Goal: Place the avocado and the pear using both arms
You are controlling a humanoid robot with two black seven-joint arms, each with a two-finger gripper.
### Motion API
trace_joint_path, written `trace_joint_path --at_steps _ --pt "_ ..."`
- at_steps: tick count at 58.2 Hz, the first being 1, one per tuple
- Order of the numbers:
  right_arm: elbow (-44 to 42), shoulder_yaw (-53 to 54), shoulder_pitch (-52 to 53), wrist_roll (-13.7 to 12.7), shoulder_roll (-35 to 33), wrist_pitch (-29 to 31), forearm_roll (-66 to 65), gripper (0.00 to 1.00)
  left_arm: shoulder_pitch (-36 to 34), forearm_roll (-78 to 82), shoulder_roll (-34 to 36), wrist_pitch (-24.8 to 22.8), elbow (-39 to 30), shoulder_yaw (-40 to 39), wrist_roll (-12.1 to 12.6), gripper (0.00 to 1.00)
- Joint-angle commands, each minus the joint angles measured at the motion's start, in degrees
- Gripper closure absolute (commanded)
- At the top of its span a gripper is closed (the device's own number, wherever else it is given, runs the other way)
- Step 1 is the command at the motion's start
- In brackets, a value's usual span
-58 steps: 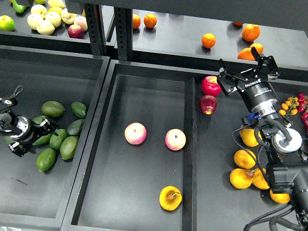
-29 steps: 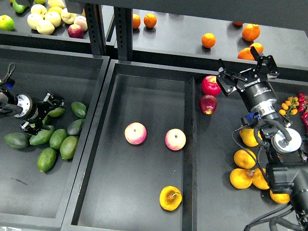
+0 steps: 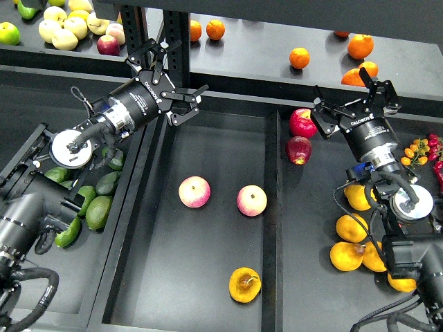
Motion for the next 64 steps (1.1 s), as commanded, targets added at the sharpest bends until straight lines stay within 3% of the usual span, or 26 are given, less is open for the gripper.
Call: trace_joint_path --at_steps 1,18,36,41,54,64 --pt "0.0 0.01 0.0 0.19 0.0 0.08 0.0 0.01 3.4 0.01 -0.53 4.4 -4.83 -3.68 -1.63 0.02" --pt "0.44 0.01 0.0 0.55 0.0 0.43 0.0 0.01 5.51 -0.08 -0.53 6.24 -8.96 -4.22 -9.02 0.01" --pt "0.26 -0.51 0.0 -0.33 0.0 0.17 -0.26 0.01 7.97 -0.34 -0.53 7.21 -10.98 -4.83 -9.55 0.01" --pt "0.35 -1.13 0.08 -2.18 0.0 -0.36 -1.58 0.01 8.06 -1.84 -0.53 7.21 -10.99 -4.83 -9.55 0.01" --pt "1.58 -12.11 3.51 -14.45 -1.58 0.26 -3.17 0.01 8.06 -3.16 -0.53 7.13 -11.07 -4.74 -9.64 0.01" --pt "3.95 -25.64 7.2 -14.45 -11.42 0.61 -2.9 0.01 8.15 -3.16 -0.53 7.04 -11.34 -4.83 -9.55 0.01"
